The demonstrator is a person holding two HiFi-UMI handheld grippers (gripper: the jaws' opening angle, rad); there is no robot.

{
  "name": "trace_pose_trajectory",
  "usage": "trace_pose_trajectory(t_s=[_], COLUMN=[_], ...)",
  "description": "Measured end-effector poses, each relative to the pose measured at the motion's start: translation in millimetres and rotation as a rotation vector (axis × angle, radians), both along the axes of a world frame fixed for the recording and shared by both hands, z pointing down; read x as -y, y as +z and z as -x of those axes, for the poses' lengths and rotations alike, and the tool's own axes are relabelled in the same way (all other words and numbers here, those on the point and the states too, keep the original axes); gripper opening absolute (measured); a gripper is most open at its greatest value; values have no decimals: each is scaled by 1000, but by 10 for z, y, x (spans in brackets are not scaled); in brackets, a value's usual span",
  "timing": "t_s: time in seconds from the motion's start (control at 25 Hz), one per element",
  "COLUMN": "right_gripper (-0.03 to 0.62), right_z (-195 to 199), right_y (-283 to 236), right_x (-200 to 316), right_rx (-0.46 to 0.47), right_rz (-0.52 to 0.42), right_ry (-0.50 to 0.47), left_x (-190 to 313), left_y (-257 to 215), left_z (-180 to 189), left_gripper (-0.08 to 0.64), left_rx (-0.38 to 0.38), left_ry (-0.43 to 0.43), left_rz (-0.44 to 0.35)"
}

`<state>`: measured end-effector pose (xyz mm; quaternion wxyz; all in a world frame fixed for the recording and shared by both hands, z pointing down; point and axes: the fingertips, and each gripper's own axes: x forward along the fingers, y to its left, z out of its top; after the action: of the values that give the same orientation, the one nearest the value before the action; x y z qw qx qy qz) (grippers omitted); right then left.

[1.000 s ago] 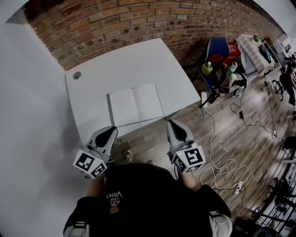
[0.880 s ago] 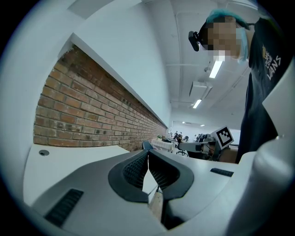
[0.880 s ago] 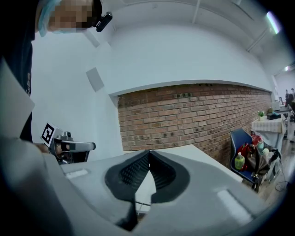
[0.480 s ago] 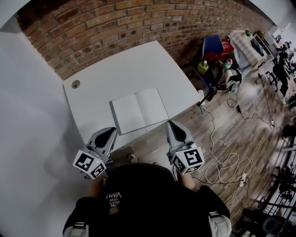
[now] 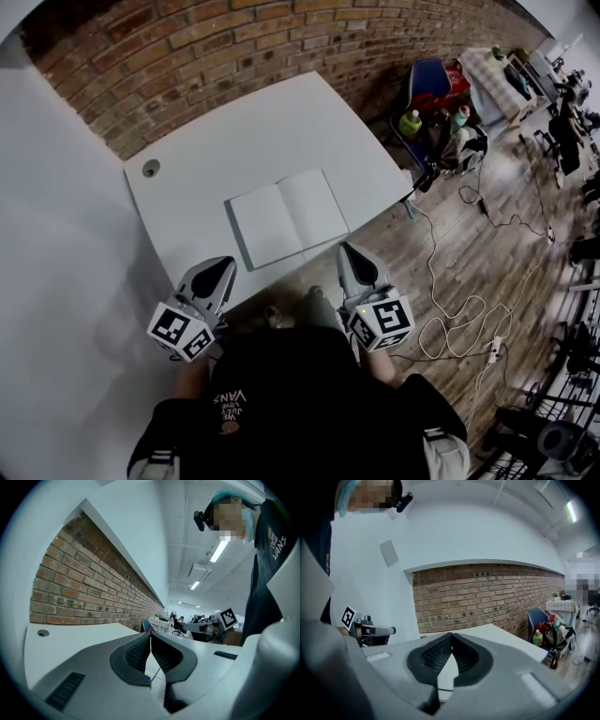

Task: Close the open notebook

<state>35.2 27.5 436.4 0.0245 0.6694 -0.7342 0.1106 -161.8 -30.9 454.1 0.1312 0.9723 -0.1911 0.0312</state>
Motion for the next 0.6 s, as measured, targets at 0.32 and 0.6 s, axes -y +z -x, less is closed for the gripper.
trace_pose_trajectory(t_s=[0.32,0.6], right_gripper=[-2,-2], right_z=[-122,-248], right_y=[121,227], right_x=[319,691], right_rx=[-21,-15], right_rz=[18,47], right_ry=[-29,-76], left_x=[191,423], left_y=[125,266], left_z=[-53,-170], left_gripper=[9,9], left_rx=[20,42], left_ry=[-60,-106], left_rz=[35,76])
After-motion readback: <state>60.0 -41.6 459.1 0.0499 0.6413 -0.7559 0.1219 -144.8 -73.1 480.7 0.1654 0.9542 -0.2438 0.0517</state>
